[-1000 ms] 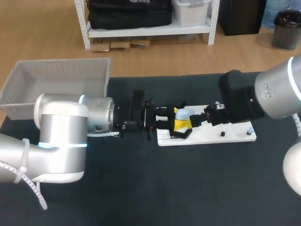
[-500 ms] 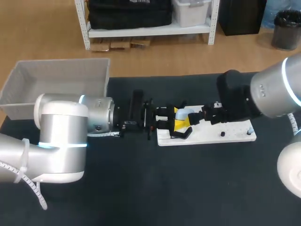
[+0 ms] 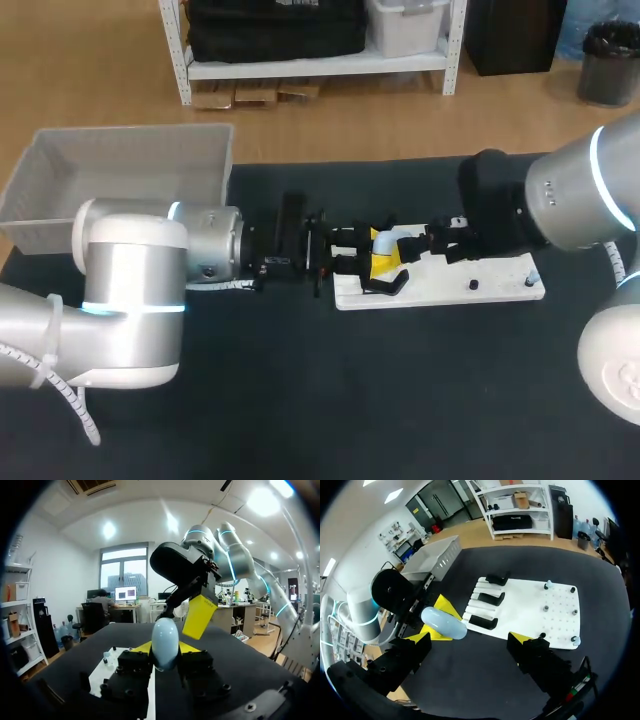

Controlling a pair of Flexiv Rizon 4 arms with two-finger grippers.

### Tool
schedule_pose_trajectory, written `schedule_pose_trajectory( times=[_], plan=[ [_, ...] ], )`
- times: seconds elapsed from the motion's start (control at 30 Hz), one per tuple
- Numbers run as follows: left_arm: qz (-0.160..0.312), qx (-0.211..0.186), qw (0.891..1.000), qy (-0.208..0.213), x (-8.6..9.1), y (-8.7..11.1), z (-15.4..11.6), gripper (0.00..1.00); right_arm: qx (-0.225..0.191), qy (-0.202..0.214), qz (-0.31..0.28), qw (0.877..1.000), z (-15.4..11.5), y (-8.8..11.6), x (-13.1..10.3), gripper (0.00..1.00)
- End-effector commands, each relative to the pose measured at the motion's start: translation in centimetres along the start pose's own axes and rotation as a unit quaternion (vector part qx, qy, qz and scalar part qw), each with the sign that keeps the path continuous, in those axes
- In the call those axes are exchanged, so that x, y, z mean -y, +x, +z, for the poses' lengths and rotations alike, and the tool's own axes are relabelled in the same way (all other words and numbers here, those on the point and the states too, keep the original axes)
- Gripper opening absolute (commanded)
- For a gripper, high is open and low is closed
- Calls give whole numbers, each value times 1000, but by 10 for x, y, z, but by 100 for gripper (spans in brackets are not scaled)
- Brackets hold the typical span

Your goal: Pick up each earbud case from the left stands, insert the matching earbuds, close the lid, and place the case in the box.

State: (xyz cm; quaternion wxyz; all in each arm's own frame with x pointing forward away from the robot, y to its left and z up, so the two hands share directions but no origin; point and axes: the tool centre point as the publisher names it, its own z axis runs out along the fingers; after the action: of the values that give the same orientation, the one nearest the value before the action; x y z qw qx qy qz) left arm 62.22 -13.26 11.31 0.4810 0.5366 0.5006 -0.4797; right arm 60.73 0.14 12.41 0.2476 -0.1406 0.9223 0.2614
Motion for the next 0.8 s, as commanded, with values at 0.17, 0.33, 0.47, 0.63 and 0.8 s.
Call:
schedule_pose_trajectory(
  times=[0.17,0.33,0.47,0.63,0.8],
  plan=[
    [1,2,1000,-2,0,1,0,0,8,19,6,1000,3,0,1,100],
    [1,2,1000,-2,0,1,0,0,11,23,10,1000,3,-1,3,100],
    [1,2,1000,-2,0,1,0,0,16,23,13,1000,1,-3,3,100],
    [1,2,1000,-2,0,1,0,0,22,23,14,999,-2,-6,3,100],
    [1,2,1000,-2,0,1,0,0,33,21,13,999,-11,-13,2,100]
  ],
)
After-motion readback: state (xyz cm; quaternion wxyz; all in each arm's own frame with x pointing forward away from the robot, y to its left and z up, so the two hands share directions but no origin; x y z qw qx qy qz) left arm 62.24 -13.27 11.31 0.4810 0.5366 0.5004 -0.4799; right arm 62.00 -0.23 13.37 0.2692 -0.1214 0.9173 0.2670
